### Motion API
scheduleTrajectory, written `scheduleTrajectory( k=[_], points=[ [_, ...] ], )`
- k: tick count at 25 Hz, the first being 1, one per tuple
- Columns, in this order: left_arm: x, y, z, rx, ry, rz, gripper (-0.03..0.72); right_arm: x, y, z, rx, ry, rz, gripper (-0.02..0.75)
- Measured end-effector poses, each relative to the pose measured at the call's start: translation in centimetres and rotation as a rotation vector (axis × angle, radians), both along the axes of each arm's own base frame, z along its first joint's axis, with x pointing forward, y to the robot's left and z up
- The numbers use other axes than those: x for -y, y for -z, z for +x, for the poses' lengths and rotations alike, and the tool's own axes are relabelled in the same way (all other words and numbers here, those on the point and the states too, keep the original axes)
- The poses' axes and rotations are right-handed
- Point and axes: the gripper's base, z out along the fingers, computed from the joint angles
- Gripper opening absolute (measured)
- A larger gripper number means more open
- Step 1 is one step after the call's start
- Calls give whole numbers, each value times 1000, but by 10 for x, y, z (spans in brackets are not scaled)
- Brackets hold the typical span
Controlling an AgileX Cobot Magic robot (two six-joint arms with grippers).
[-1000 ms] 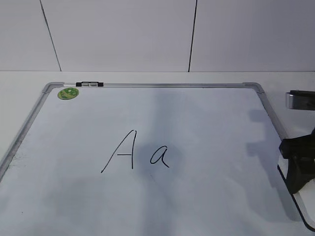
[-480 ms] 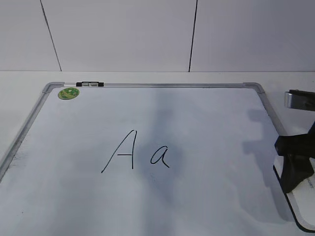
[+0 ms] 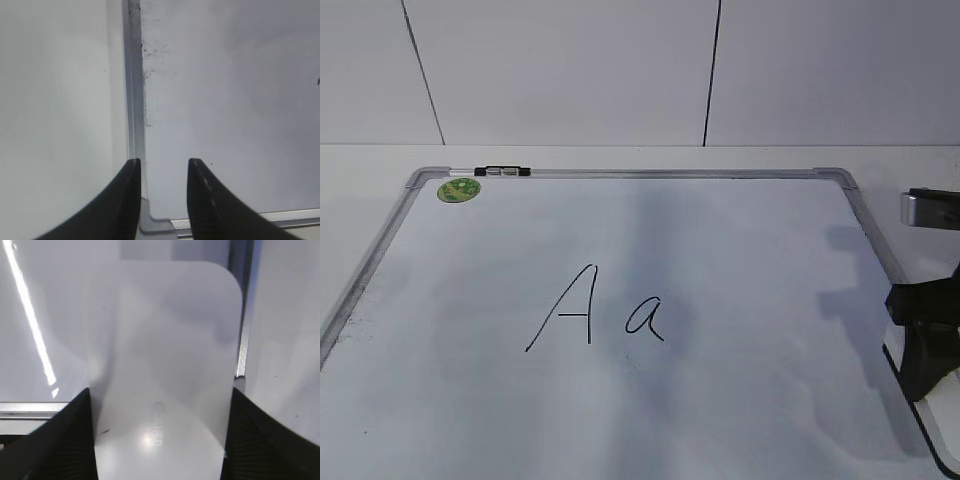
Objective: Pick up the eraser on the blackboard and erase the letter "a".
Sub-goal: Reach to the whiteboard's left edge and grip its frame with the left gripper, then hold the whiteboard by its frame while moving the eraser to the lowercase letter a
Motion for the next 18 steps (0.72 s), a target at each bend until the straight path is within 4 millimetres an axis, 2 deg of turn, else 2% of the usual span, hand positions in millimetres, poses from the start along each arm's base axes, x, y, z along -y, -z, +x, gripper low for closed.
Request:
scheduleTrajectory(
  k=[18],
  points=[
    [1, 42, 108, -119, 16, 74, 239, 0, -6, 4, 22, -6, -4, 567]
  ],
)
